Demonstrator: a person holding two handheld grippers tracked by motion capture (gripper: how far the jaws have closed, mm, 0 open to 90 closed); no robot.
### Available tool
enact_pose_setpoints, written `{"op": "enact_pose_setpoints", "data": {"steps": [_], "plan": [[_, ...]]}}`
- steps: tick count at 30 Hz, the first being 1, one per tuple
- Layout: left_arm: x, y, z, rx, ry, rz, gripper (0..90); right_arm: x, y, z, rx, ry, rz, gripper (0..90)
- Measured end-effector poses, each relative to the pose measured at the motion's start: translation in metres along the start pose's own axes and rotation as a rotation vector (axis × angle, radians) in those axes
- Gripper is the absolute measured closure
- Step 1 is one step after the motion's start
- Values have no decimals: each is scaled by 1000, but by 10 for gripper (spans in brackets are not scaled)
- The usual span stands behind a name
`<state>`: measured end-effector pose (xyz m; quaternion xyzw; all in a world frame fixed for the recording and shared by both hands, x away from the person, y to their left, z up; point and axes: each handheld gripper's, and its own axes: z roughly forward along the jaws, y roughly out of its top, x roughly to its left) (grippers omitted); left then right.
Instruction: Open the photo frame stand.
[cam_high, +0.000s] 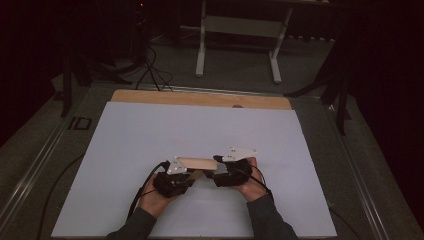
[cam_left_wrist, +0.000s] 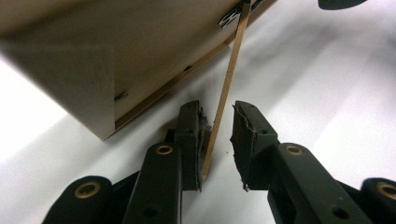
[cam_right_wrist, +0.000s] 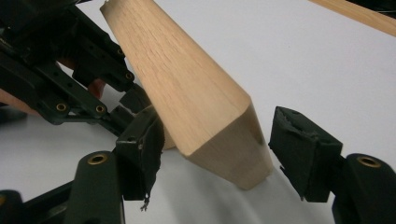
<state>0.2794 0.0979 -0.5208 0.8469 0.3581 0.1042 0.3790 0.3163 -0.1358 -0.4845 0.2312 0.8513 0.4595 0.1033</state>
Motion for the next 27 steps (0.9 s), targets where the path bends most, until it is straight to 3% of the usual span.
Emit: {"op": "enact_pose_setpoints", "data": {"steps": [27], "plan": [[1,-2,-8,-11,21,-2,701,-1,-3,-2,13,9,-8,329]]}}
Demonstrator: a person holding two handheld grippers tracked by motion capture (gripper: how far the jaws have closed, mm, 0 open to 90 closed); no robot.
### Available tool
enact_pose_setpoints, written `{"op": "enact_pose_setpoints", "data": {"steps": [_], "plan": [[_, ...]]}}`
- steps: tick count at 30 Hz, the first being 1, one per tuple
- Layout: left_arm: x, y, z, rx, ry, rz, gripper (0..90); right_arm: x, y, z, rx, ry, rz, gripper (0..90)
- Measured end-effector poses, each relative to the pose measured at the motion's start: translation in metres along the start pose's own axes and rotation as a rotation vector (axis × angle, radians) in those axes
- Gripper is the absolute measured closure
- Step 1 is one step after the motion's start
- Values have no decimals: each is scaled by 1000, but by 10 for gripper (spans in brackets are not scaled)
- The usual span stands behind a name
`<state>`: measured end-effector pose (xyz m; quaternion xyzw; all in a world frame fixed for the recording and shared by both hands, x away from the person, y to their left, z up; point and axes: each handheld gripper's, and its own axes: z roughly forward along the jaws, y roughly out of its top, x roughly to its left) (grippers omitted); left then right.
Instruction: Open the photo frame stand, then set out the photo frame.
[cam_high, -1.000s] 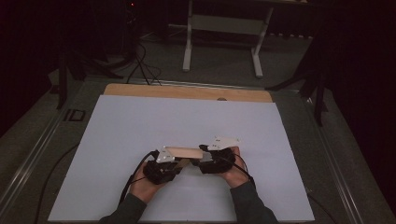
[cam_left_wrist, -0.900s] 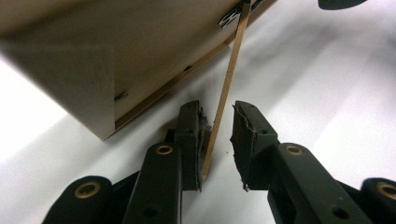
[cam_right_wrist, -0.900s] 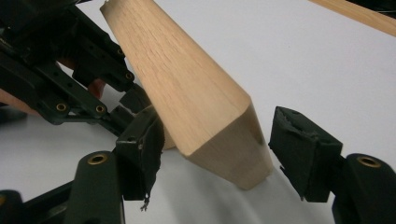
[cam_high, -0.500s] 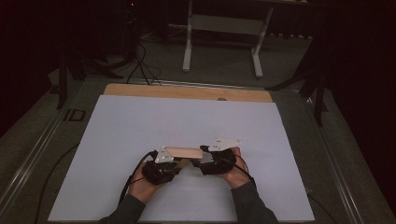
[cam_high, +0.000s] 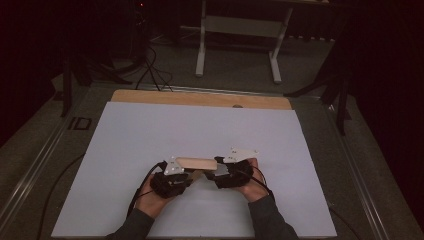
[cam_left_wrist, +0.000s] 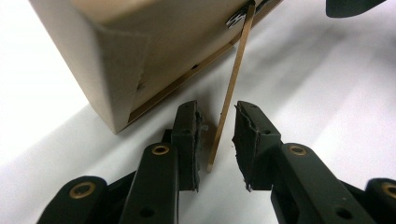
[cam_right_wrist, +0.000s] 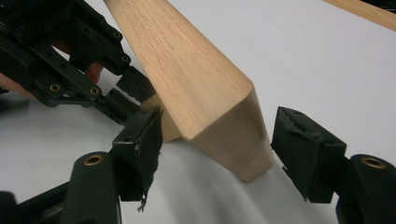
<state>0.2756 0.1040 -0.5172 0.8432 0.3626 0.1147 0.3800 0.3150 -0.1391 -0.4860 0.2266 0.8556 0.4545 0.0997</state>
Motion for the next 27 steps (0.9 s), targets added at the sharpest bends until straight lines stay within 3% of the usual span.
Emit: {"op": "enact_pose_setpoints", "data": {"steps": [27], "plan": [[3,-1,-11,-29,6,-16,677,-2,-4,1,33,25,-13,317]]}}
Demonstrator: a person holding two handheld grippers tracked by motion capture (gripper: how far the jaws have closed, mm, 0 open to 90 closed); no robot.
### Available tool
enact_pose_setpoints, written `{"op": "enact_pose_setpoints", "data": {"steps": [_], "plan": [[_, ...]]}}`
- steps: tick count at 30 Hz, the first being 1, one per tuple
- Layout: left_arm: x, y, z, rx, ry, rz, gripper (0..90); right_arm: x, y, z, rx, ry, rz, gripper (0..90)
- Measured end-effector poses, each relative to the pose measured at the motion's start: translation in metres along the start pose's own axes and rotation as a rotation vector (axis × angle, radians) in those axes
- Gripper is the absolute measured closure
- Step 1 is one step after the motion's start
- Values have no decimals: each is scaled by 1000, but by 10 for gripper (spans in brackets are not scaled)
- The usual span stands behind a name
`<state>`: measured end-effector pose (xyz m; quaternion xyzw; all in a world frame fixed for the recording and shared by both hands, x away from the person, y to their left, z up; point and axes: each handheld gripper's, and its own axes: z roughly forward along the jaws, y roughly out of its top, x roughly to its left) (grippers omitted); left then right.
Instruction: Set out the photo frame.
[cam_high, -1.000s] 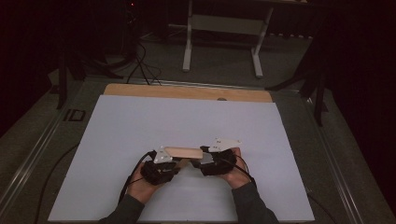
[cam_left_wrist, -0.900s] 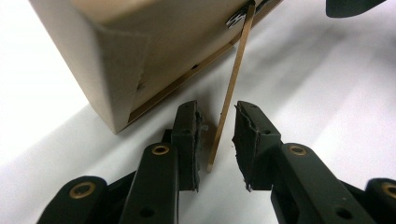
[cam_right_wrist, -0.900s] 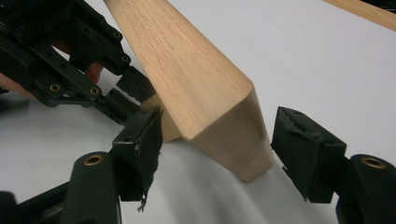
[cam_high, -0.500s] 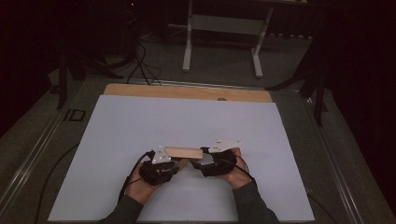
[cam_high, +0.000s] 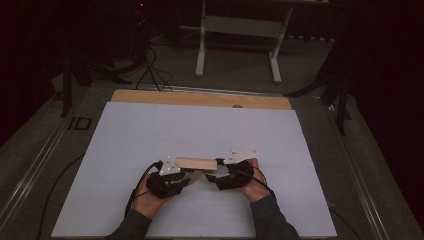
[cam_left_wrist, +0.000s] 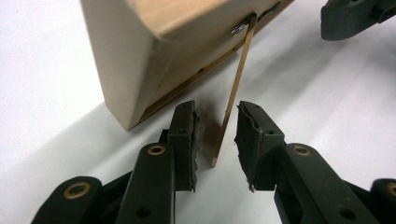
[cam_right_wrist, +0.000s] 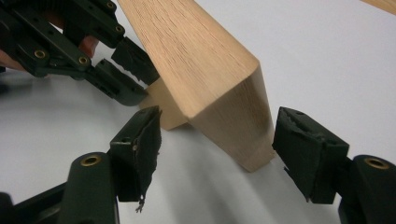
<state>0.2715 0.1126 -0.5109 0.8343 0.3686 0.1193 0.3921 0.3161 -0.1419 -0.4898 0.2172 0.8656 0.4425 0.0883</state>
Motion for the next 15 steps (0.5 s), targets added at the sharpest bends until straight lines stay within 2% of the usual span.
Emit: {"op": "enact_pose_setpoints", "data": {"steps": [15], "plan": [[3,1,-7,-25,0,-8,655,-6,-6,0,20,17,4,324]]}}
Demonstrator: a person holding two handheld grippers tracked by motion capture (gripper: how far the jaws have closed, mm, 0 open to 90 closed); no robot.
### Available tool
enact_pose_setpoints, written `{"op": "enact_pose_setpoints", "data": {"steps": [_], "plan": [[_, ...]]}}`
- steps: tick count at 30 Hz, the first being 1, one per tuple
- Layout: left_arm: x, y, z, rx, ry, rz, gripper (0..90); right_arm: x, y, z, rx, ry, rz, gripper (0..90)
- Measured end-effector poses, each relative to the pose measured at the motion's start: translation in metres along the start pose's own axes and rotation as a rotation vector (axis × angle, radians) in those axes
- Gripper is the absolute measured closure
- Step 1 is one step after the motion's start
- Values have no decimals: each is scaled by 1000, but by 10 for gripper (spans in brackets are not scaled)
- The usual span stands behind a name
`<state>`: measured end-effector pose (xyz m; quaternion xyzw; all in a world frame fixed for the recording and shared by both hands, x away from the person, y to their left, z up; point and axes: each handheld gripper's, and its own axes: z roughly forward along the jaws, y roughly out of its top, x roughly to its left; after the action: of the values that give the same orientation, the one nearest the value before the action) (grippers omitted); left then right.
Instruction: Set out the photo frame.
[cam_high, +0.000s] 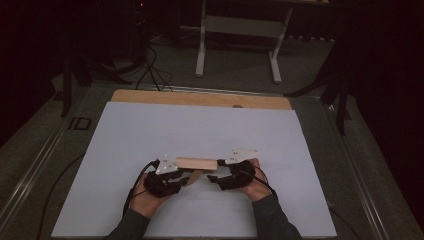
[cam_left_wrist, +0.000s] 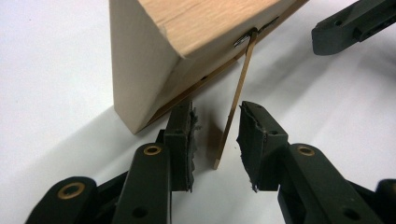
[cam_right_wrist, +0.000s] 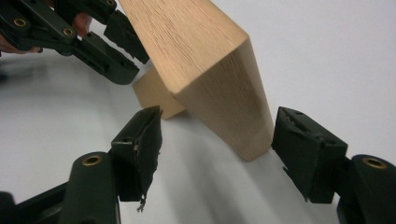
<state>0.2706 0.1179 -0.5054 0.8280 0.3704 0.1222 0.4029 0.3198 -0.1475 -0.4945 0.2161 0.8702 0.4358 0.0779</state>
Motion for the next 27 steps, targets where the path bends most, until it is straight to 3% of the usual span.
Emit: {"op": "enact_pose_setpoints", "data": {"steps": [27], "plan": [[-1,4,-6,-19,-30,1,654,-9,-7,-2,40,-10,20,340]]}}
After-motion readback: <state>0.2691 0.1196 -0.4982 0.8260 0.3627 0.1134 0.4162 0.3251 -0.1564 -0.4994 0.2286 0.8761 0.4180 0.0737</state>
